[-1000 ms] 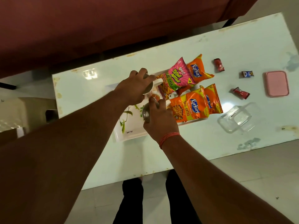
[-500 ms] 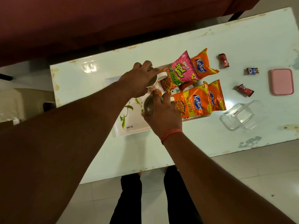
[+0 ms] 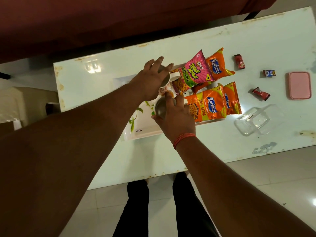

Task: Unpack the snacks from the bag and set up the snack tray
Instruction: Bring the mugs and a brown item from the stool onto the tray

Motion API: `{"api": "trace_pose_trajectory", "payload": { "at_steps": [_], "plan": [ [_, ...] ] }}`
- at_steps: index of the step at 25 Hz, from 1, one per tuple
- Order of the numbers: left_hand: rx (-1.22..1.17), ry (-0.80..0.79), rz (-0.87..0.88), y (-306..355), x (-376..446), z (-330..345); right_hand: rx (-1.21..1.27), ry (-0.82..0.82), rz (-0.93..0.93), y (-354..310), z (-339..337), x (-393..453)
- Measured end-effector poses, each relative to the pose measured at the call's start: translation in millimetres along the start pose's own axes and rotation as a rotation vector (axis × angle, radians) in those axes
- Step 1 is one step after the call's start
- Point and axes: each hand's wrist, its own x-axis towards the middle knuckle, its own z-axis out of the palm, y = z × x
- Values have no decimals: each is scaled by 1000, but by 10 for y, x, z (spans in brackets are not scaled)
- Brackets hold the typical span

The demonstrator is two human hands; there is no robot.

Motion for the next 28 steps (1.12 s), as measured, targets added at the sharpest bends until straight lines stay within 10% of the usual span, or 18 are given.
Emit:
{"api": "trace_pose_trajectory", "payload": {
  "at_steps": [11,28],
  "plan": [
    [-62,133,-196,-409,-757,32,-31,271,-29,-431,-104,-248],
    [-47,42,-689,-3055,-3353,124,137,-245,-390,-3447,1148,-480]
  ]
}}
